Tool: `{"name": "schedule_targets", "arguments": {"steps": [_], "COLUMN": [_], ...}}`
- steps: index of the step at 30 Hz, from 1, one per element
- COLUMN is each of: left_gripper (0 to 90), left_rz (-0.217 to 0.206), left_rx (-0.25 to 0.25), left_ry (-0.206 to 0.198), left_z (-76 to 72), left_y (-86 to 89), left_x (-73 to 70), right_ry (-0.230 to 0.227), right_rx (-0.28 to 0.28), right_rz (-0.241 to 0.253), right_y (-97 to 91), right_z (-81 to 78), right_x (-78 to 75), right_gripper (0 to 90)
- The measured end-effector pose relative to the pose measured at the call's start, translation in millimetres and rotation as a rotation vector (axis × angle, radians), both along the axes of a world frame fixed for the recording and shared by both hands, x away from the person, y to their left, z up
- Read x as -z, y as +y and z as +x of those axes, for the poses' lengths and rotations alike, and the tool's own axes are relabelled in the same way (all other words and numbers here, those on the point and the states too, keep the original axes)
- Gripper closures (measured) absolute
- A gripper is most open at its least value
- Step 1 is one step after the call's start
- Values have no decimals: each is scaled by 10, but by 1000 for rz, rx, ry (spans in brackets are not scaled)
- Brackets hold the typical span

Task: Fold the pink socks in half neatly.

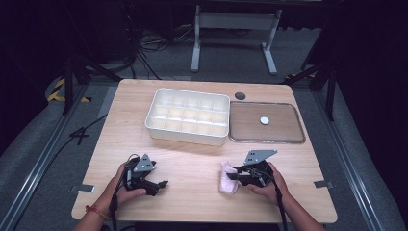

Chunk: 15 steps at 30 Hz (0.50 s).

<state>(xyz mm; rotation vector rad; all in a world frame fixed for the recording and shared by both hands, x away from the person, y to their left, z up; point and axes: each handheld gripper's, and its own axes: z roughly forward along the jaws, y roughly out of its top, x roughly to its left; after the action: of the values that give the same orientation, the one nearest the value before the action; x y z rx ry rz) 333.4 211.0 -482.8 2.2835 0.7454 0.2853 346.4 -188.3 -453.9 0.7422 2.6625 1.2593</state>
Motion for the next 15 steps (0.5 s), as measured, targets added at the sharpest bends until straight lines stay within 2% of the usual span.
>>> {"name": "schedule_targets", "arguments": {"steps": [15], "left_gripper": [145], "left_rz": [2], "left_rx": [1], "left_ry": [-3], "left_z": [2], "left_y": [1], "left_x": [0], "right_ry": [-56], "right_rx": [35], "right_rz": [14], "right_y": [-113], "right_z": [-4], "right_x": [-121], "right_gripper": [723]}}
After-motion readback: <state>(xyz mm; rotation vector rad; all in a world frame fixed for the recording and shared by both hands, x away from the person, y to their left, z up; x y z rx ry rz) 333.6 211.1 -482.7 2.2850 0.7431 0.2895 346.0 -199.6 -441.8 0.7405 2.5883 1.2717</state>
